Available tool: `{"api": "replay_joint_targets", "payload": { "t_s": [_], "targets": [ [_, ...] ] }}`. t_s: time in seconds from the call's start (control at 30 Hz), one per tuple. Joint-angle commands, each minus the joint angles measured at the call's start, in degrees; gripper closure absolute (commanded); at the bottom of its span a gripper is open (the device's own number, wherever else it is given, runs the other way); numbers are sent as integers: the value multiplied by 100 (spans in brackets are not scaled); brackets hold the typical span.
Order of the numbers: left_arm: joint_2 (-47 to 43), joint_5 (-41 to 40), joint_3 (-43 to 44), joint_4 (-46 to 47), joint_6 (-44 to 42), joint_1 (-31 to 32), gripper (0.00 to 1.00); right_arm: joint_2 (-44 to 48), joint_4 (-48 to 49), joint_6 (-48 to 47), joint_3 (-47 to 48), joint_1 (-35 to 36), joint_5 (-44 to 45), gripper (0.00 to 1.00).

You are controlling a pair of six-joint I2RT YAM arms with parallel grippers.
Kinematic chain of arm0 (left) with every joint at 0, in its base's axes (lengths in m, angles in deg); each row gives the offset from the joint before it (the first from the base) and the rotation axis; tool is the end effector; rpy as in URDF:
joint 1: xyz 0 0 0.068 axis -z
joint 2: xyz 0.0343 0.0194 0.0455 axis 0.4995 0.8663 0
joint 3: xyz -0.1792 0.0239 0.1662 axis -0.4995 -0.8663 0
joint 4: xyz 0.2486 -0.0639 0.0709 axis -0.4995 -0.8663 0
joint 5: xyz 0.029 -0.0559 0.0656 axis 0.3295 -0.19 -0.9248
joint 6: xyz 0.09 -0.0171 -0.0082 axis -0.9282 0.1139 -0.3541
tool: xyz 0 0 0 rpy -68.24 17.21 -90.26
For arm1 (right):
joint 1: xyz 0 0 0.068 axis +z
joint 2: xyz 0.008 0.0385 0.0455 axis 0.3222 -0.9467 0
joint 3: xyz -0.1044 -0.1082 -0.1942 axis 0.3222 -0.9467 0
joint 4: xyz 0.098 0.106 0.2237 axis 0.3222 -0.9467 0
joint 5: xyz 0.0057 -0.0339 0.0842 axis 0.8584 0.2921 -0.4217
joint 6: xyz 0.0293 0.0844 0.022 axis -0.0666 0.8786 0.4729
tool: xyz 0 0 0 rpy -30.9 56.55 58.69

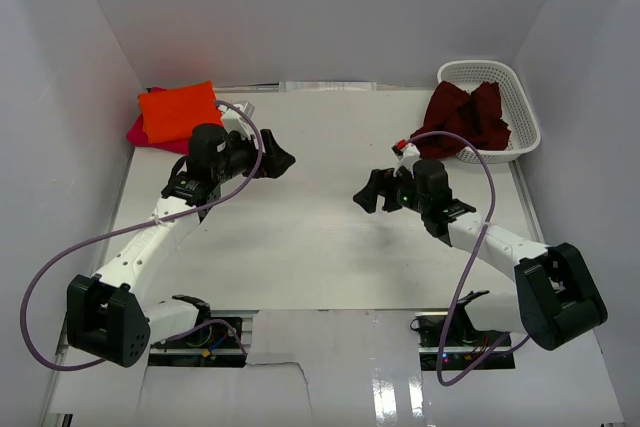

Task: Fold and stack the t-shirts
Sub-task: Grab crumpled tshirt from bin with the right arm

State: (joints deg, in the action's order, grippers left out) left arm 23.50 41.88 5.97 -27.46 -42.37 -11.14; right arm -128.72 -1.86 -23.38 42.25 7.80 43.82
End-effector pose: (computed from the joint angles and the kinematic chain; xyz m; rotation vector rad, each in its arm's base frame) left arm 0.3029 -0.1338 0.2675 0.2102 2.0158 -0.7950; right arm 0.2809 0.1640 0.1656 -0.3032 2.0231 0.7660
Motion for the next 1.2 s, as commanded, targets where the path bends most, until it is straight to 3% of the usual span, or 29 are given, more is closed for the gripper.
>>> {"api": "replay_joint_targets", "payload": {
  "t_s": [0.0, 0.07, 0.23, 0.4, 0.53, 0.63, 0.73, 0.9, 1.17],
  "targets": [
    [-99, 124, 155, 32, 10, -37, 2, 252, 177, 31, 104, -40, 68, 10],
    [-134, 133, 146, 41, 19, -37, 2, 305, -42, 22, 218, -40, 295, 10],
    [-213, 141, 102, 59, 36, -37, 2, 69, -1649, -4, 1217, -259, 1420, 10],
    [-248, 150, 84, 59, 45, -37, 2, -634, -2669, -48, 2335, -1094, 1411, 9],
    [-336, 124, 67, 59, 27, -37, 2, -1109, -3478, -109, 3398, -1103, 3420, 9],
    [-354, 133, 75, 59, 27, -37, 2, -1653, -3918, -250, 4163, -1147, 4205, 10],
    [-380, 89, 58, 59, 19, -37, 2, -2207, -4077, -312, 4753, -1445, 4164, 9],
    [-371, 124, 49, 50, 19, -37, 3, -3367, -4436, -628, 5824, -1831, 4559, 0],
    [-433, 98, 23, 41, 10, -37, 2, -4669, -4886, -646, 7513, -2395, 4094, 16]
  ]
}}
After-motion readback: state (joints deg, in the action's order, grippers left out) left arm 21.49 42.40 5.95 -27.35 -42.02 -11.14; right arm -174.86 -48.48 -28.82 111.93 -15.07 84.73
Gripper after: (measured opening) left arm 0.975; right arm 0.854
